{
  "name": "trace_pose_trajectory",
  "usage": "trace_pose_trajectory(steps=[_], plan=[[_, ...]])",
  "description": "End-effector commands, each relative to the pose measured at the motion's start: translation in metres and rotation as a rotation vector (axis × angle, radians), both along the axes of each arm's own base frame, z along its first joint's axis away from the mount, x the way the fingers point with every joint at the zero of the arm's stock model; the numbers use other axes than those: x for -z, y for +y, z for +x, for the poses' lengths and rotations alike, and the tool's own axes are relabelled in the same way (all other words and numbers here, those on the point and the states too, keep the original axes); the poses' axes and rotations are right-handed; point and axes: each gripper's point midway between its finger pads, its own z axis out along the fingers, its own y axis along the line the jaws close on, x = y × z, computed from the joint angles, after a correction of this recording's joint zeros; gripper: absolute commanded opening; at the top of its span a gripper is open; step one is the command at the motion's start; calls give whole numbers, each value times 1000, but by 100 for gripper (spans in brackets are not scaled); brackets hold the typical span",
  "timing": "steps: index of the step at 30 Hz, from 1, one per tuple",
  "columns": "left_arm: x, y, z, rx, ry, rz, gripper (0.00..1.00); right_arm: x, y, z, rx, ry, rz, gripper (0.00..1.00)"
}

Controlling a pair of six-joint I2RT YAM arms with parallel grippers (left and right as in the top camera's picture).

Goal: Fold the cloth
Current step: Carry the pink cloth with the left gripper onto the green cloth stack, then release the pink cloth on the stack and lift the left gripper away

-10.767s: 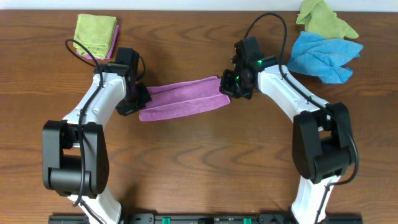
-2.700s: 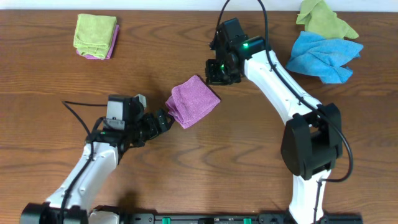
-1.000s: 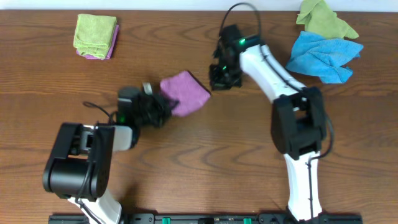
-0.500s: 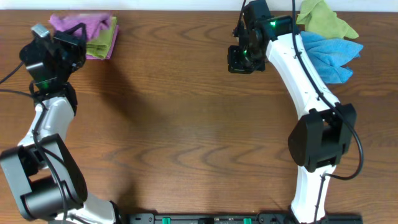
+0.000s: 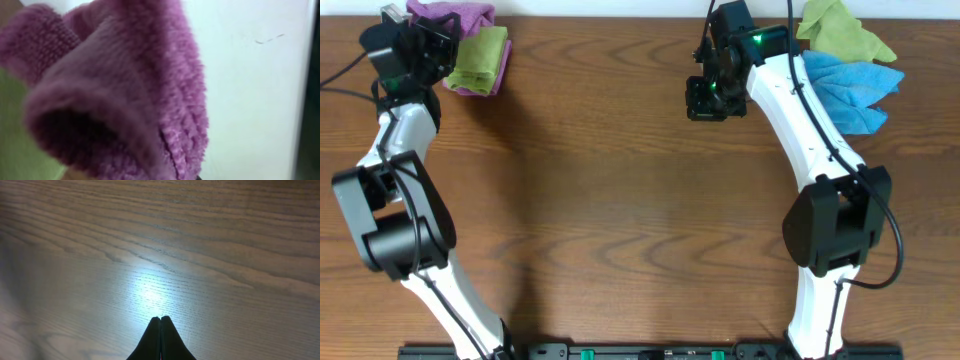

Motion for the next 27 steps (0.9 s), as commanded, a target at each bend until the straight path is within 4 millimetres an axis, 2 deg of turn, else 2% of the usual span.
trace_pose_trajectory(steps=[1,6,9,14,21,27], plan=[[0,9,18,8,-41,102,6,-4,3,0,-18,-16,-2,1],[16,16,30,-10,-29,101,6,-4,5,-2,-23,-12,-3,2],[38,17,32,-24,15,52,6,-4,8,-4,-31,-8,-4,2],[59,14,31,-10,56,9,6,-4,13,-6,-33,-5,-2,2],[84,8,21,12,173,-47,6,-4,28,-13,-67,-6,-2,2],[84,-12,14,121,183,-93,6,-4,34,-15,-80,-8,-1,2]])
